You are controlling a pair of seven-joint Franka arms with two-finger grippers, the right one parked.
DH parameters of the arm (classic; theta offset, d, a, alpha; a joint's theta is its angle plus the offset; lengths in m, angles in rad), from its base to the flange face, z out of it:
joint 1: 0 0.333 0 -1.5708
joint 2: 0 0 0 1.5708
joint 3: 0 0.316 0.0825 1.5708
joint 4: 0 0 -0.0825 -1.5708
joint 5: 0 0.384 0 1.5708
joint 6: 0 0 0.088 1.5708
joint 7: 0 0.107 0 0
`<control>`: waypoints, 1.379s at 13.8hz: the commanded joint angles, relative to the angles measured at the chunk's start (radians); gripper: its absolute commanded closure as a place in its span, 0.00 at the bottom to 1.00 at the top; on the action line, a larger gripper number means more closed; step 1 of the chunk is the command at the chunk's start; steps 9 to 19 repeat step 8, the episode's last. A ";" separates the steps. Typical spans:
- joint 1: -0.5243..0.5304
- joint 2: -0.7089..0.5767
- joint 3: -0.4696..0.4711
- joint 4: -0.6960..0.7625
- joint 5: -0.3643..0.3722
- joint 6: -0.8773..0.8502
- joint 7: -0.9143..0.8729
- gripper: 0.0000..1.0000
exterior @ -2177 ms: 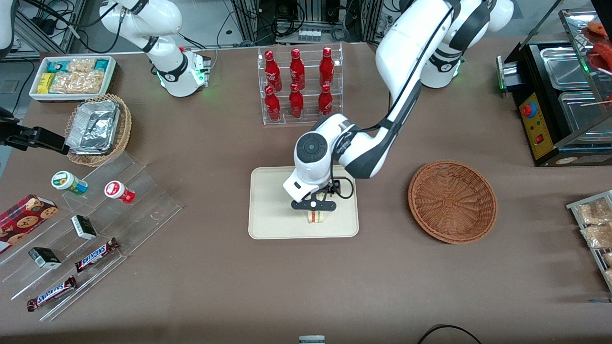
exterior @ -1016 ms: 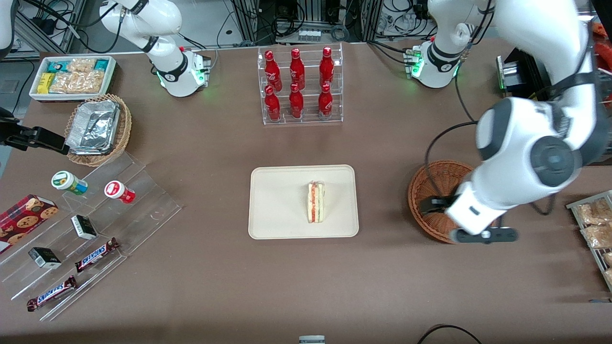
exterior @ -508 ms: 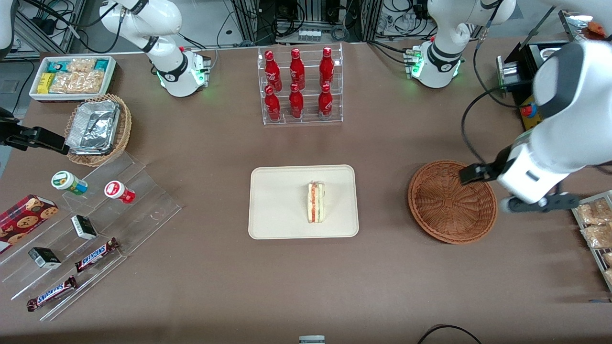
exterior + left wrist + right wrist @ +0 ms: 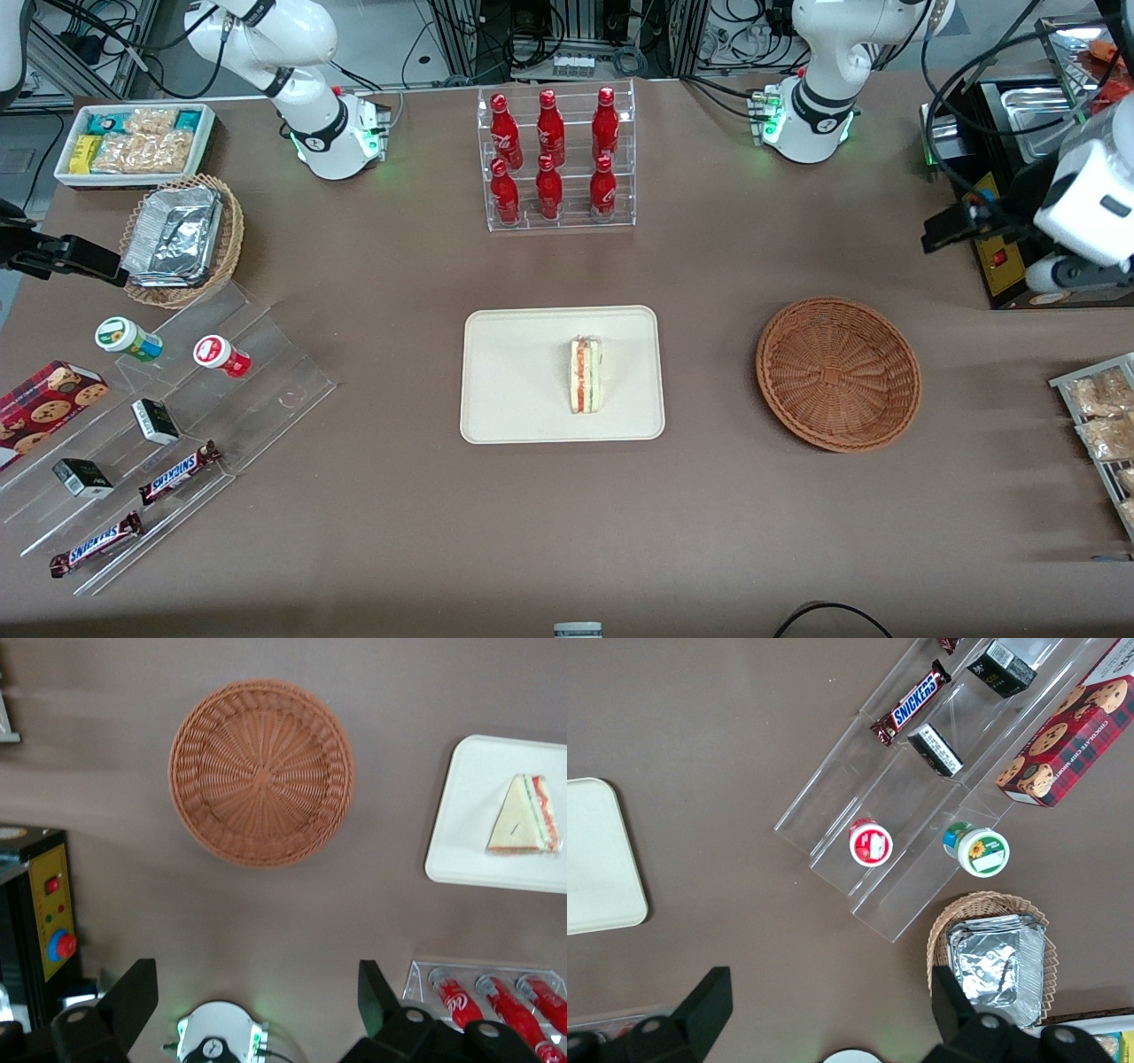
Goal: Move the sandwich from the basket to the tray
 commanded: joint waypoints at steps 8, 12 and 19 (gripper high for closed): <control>0.065 -0.071 -0.103 -0.169 0.178 0.099 0.030 0.00; 0.065 -0.071 -0.103 -0.169 0.178 0.099 0.030 0.00; 0.065 -0.071 -0.103 -0.169 0.178 0.099 0.030 0.00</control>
